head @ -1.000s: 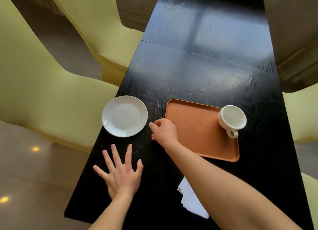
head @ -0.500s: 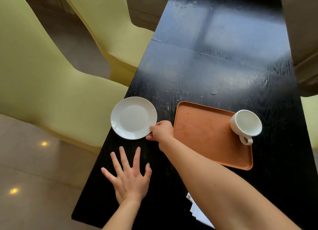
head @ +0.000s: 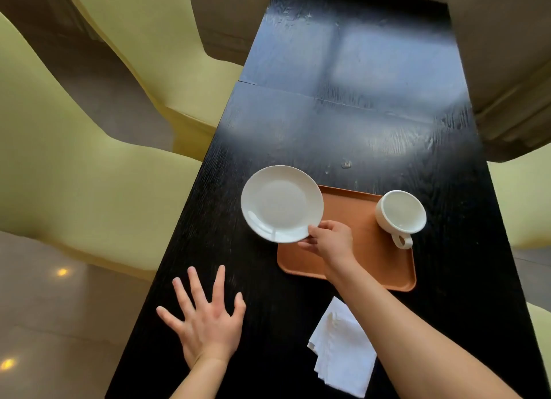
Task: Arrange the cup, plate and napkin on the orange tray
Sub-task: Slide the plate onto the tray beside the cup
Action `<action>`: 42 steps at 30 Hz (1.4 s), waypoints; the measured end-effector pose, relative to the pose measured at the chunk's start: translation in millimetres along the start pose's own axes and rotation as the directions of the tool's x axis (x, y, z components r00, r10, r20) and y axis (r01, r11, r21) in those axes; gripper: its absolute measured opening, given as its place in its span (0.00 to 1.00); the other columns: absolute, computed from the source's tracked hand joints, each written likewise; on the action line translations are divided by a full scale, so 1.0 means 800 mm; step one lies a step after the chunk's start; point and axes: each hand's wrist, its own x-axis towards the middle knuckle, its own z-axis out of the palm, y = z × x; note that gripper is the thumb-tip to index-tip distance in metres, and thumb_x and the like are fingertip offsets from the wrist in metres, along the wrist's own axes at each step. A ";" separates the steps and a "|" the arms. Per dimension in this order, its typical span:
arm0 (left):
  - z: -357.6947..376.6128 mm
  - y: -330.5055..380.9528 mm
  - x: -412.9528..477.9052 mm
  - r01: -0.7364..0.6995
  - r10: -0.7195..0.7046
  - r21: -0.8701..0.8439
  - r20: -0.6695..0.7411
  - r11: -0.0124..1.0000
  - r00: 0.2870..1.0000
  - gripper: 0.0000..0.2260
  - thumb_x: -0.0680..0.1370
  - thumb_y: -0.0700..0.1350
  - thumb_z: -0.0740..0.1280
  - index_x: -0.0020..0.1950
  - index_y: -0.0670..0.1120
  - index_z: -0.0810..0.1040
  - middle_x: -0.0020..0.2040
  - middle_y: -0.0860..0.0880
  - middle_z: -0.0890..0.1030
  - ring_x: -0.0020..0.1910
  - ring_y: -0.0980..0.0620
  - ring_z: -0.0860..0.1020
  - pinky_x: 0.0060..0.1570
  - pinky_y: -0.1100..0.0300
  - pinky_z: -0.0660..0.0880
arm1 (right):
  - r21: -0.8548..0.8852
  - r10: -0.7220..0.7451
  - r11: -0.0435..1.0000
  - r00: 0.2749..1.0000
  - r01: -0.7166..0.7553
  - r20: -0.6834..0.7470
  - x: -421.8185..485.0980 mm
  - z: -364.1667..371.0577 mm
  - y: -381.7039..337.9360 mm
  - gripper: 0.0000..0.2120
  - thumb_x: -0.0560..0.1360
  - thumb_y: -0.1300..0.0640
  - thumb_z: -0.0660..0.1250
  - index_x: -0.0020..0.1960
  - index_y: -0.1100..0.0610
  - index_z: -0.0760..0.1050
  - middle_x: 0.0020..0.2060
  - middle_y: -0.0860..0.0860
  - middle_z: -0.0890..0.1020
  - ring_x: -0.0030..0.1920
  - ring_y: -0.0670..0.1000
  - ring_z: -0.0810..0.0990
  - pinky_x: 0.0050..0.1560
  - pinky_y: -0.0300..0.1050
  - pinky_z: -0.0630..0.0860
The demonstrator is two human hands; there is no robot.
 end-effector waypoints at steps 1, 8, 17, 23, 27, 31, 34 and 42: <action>0.001 0.000 0.000 0.000 0.000 0.002 0.000 1.000 1.000 0.32 0.73 0.66 0.53 0.77 0.61 0.57 0.80 0.42 0.53 0.79 0.37 0.47 0.67 0.24 0.46 | 0.020 0.012 1.000 1.000 -0.011 -0.028 0.003 -0.009 0.001 0.04 0.79 0.67 0.66 0.46 0.65 0.79 0.43 0.60 0.85 0.34 0.54 0.87 0.37 0.47 0.85; 0.005 -0.002 0.002 0.001 -0.001 0.016 -0.010 1.000 1.000 0.32 0.73 0.67 0.53 0.77 0.62 0.56 0.80 0.42 0.54 0.79 0.37 0.48 0.67 0.24 0.47 | 0.095 0.099 0.992 0.985 -0.086 -0.138 0.022 -0.034 0.012 0.06 0.79 0.67 0.66 0.44 0.62 0.78 0.45 0.59 0.84 0.30 0.52 0.86 0.35 0.43 0.84; 0.006 -0.003 0.002 0.003 -0.003 0.013 -0.022 1.000 1.000 0.32 0.73 0.67 0.52 0.77 0.62 0.55 0.80 0.42 0.53 0.79 0.38 0.47 0.67 0.25 0.46 | 0.098 0.137 0.988 0.969 -0.119 -0.206 0.029 -0.033 0.031 0.04 0.79 0.64 0.67 0.46 0.61 0.78 0.43 0.58 0.85 0.31 0.52 0.87 0.33 0.41 0.83; 0.000 0.000 0.000 0.003 -0.003 -0.003 -0.009 1.000 1.000 0.31 0.74 0.66 0.52 0.77 0.62 0.55 0.80 0.42 0.53 0.79 0.37 0.46 0.67 0.24 0.46 | -0.159 -0.004 0.987 0.982 -0.027 -0.189 0.028 -0.036 0.037 0.09 0.79 0.52 0.69 0.55 0.54 0.71 0.40 0.54 0.86 0.30 0.51 0.87 0.41 0.52 0.86; -0.001 0.001 0.000 0.007 -0.007 0.000 -0.004 1.000 1.000 0.31 0.74 0.66 0.52 0.77 0.62 0.56 0.80 0.42 0.53 0.79 0.37 0.47 0.67 0.24 0.47 | -0.169 -0.021 0.985 0.983 -0.011 -0.181 0.024 -0.041 0.042 0.10 0.79 0.50 0.68 0.55 0.52 0.70 0.38 0.54 0.86 0.31 0.50 0.87 0.41 0.51 0.86; -0.003 0.002 0.000 0.010 -0.010 0.008 0.009 1.000 1.000 0.31 0.74 0.67 0.51 0.77 0.62 0.55 0.80 0.42 0.53 0.79 0.37 0.47 0.67 0.24 0.47 | -0.125 -0.030 0.992 0.982 0.007 -0.188 0.020 -0.046 0.046 0.08 0.79 0.50 0.68 0.54 0.52 0.72 0.40 0.53 0.86 0.33 0.49 0.87 0.39 0.47 0.86; -0.004 0.002 0.001 0.010 -0.010 0.015 0.020 1.000 1.000 0.31 0.74 0.66 0.51 0.77 0.62 0.55 0.80 0.41 0.53 0.79 0.37 0.46 0.67 0.24 0.46 | -0.084 -0.046 0.996 0.987 0.033 -0.157 0.015 -0.049 0.049 0.06 0.79 0.53 0.68 0.53 0.53 0.75 0.41 0.54 0.86 0.35 0.50 0.87 0.38 0.46 0.85; -0.028 0.005 -0.002 -0.012 0.012 -0.001 0.120 1.000 0.993 0.30 0.77 0.66 0.49 0.78 0.63 0.46 0.81 0.42 0.45 0.78 0.38 0.39 0.68 0.25 0.42 | -0.015 -0.108 0.994 0.989 0.107 -0.105 -0.037 -0.085 0.052 0.04 0.79 0.57 0.68 0.53 0.54 0.77 0.42 0.56 0.85 0.38 0.53 0.87 0.38 0.44 0.84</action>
